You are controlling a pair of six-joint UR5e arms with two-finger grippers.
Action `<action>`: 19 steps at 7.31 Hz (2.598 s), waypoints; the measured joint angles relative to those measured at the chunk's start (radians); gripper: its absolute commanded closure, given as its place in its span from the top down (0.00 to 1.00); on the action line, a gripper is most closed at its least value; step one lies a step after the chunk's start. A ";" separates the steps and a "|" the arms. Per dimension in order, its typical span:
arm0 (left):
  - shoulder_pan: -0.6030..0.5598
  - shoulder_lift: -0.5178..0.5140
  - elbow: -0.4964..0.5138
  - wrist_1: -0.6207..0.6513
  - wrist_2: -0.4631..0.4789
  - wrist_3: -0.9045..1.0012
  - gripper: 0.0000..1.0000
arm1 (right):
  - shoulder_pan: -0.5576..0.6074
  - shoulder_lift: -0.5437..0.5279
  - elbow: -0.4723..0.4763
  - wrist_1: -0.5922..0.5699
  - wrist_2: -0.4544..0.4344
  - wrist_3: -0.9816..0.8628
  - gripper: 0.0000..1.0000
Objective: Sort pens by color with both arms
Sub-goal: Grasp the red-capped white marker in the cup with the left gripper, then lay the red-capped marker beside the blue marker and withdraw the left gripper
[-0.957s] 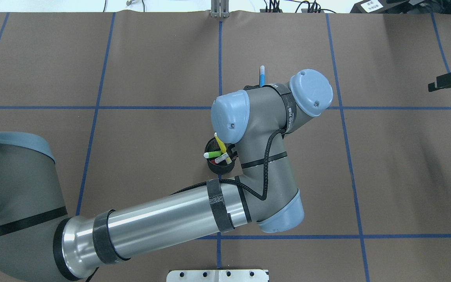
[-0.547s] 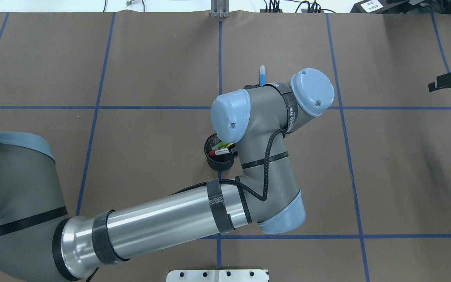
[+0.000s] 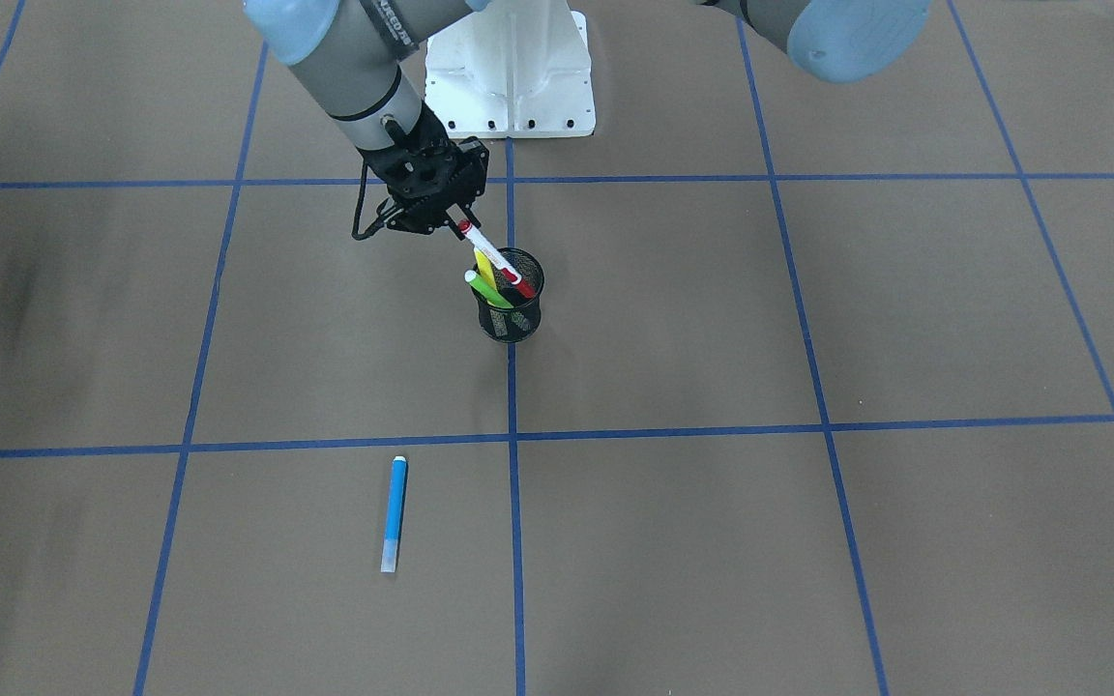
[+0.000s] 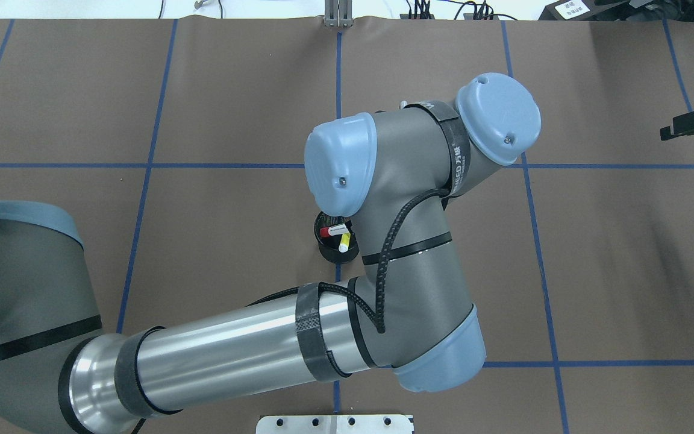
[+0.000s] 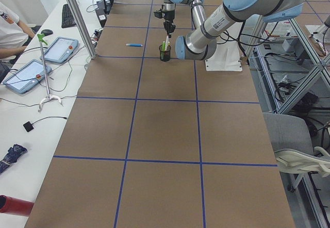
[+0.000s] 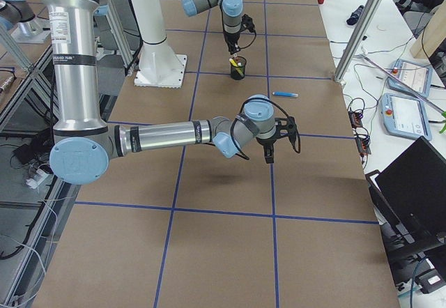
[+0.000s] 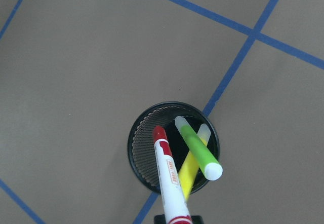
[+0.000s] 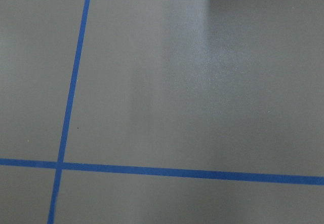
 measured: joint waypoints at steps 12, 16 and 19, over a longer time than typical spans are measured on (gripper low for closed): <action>-0.108 0.197 0.454 -1.367 0.471 0.325 0.00 | 0.033 -0.010 0.033 0.003 -0.006 0.001 0.99; -0.123 0.188 0.501 -1.414 0.423 0.422 0.58 | 0.032 -0.010 0.032 0.003 -0.006 0.001 0.99; -0.124 0.188 0.502 -1.412 0.404 0.428 1.00 | 0.032 -0.009 0.032 0.003 -0.006 0.001 0.99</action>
